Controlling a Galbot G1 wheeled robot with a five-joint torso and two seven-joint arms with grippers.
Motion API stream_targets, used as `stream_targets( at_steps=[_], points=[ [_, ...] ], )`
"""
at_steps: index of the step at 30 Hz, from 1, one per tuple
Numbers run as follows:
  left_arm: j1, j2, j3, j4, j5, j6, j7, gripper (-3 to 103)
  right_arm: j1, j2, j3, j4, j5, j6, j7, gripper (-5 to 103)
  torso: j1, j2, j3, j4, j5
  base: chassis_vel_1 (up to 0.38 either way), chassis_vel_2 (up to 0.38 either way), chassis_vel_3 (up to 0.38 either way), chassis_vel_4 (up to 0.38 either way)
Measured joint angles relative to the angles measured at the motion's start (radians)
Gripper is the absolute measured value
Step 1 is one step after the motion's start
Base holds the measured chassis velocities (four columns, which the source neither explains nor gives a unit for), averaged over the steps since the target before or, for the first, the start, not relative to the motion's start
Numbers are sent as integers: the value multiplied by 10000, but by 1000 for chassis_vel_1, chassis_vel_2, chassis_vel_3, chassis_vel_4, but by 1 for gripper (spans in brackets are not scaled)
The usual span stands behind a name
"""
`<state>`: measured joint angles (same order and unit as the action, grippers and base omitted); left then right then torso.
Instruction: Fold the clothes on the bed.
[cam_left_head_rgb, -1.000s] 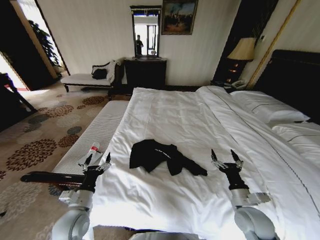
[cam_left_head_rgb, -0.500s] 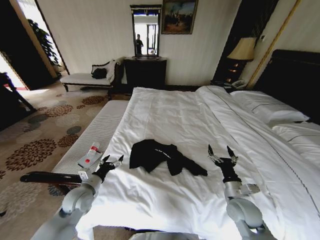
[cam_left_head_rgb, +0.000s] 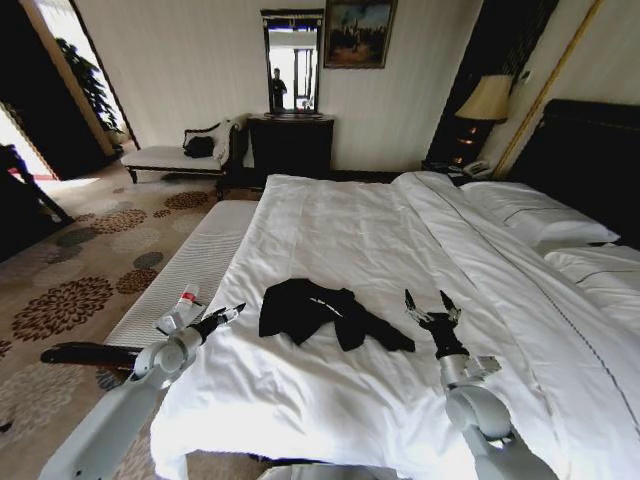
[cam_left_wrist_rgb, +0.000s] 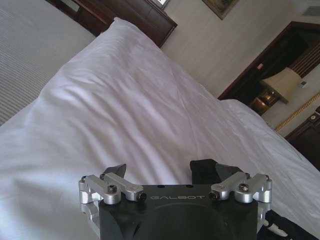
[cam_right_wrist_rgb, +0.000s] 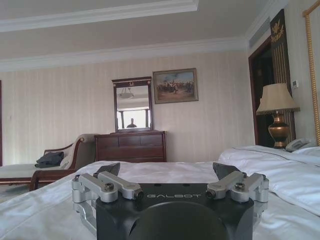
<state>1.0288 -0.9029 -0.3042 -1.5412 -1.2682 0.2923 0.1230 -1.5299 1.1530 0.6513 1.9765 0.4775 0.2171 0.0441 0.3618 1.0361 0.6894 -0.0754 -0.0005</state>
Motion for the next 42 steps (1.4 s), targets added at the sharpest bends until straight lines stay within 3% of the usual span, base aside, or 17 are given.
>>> stream_targets(
  at_steps=[5, 6, 13, 15, 17, 20, 27, 34, 42],
  points=[
    [-807, -420, 729, 669, -292, -138, 101, 100, 58, 71, -72, -171, -33, 0, 4, 100, 0, -1, 0, -2, 1, 0, 0, 0, 0],
    [-1612, -807, 1346, 1244, -192, -380, -364, 100, 68, 136, -202, 11, 221, -225, 301, 100, 0, 0, 0, -3, 0, 0, 0, 0, 0],
    [-2669, -1144, 2348, 1967, 198, -148, -1194, 103, 229, 140, -304, -60, 317, -379, 548, 100, -1, 0, -1, -2, 2, 0, 0, 0, 0],
    [-2781, -1157, 2463, 2121, 328, -72, -1301, 100, 242, 132, -302, -94, 317, -380, 566, 100, -1, 1, -1, -2, 0, 0, 0, 0, 0],
    [-3016, -1202, 2673, 2387, 560, 101, -1476, 89, 262, 147, -279, -149, 322, -380, 602, 100, -1, 0, 0, 1, 0, 0, 0, 0, 0],
    [-3219, -1270, 2788, 2524, 728, 165, -1511, 97, 305, 257, -265, -202, 333, -380, 653, 100, -2, 1, 0, -1, 1, 0, 0, 0, 0],
    [-3418, -1384, 3008, 2500, 785, 238, -1531, 100, 422, 270, -386, -398, 311, -380, 675, 100, -1, 1, 0, 0, 1, 0, 0, 0, 0],
    [-3432, -1559, 3166, 2161, 845, 304, -1545, 100, 608, 170, -527, -551, 310, -386, 721, 100, -1, 1, -1, -3, -1, 0, 0, 0, 0],
    [-3839, -1552, 3635, 2614, 1185, 270, -1433, 97, 772, 158, -563, -734, 336, -389, 785, 100, -1, 0, -1, -3, -1, 0, 0, 0, 0]
  ],
)
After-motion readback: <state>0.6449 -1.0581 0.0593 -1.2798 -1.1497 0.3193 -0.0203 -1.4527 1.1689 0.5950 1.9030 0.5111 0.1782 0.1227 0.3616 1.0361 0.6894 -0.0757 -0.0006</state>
